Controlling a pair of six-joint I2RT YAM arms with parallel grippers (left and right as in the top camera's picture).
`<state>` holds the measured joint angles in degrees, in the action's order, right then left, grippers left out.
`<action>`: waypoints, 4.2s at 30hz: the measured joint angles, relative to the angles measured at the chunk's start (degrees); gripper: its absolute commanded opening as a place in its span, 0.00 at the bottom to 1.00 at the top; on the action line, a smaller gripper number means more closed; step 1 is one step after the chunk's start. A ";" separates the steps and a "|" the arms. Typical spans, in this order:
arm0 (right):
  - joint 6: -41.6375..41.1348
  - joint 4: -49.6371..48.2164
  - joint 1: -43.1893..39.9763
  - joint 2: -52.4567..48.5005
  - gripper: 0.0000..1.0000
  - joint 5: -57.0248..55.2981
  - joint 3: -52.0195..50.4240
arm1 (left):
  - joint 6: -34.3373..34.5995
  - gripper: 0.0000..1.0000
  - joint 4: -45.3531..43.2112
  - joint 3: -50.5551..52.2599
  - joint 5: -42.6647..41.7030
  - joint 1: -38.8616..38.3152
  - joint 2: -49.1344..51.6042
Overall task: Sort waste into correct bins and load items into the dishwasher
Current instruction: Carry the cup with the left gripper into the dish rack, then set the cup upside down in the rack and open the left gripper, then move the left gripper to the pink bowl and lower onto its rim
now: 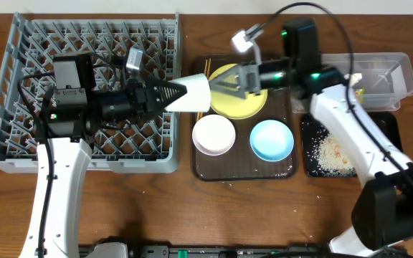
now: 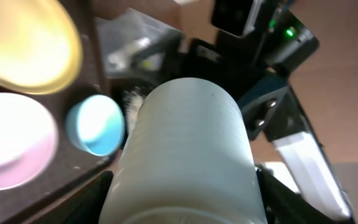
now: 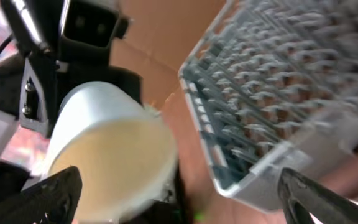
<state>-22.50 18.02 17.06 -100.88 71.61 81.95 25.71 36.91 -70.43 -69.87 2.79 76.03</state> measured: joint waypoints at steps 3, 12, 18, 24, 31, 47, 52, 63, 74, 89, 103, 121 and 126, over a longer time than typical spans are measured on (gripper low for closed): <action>2.38 7.65 -3.67 0.00 0.99 -3.08 0.04 | -0.04 0.39 0.52 0.00 5.81 0.00 0.00; 11.06 27.28 -5.84 0.00 0.99 -23.08 0.13 | -1.77 0.39 17.11 -6.01 29.55 0.00 0.28; 12.79 33.83 -4.31 0.59 0.99 -39.26 0.39 | -3.69 0.39 29.59 -15.69 47.82 -1.25 0.02; 13.62 36.11 -2.99 1.70 0.99 -48.11 0.61 | -4.37 0.39 35.98 -16.13 59.52 -5.57 1.62; 14.03 36.70 -2.99 1.73 0.99 -50.75 0.70 | -4.72 0.39 38.32 -16.04 64.94 -10.73 9.90; 14.84 37.88 -2.99 1.73 0.99 -51.12 0.72 | -4.48 0.40 37.86 -15.52 68.52 -13.42 24.24; 15.15 37.88 -2.99 1.73 0.99 -51.12 0.72 | -4.48 0.57 35.08 -15.47 68.57 -13.42 26.97; 15.37 37.88 -2.99 1.73 0.99 -51.12 0.72 | -3.72 0.82 37.03 -15.41 68.76 -13.42 27.47; 15.82 37.73 -2.99 1.73 0.99 -51.15 0.72 | -4.11 0.84 40.54 -16.46 68.74 -13.53 27.47; 15.82 42.58 -4.46 2.19 0.98 -51.49 9.31 | -6.73 0.85 36.63 -27.63 67.34 -28.87 16.92; 15.52 48.22 -8.81 12.39 0.95 -54.53 13.27 | -0.46 0.80 30.05 -27.34 67.04 -34.69 24.59; 10.67 49.27 -10.99 12.22 0.99 -59.45 13.27 | -3.58 0.82 25.99 -25.64 69.44 -39.21 34.38; 10.54 49.83 -10.99 12.22 0.99 -59.54 13.27 | -17.73 0.82 25.79 -25.62 70.49 -36.02 34.45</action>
<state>-11.97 67.85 6.07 -88.66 12.08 95.22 7.99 62.70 -96.05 0.62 -33.23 110.48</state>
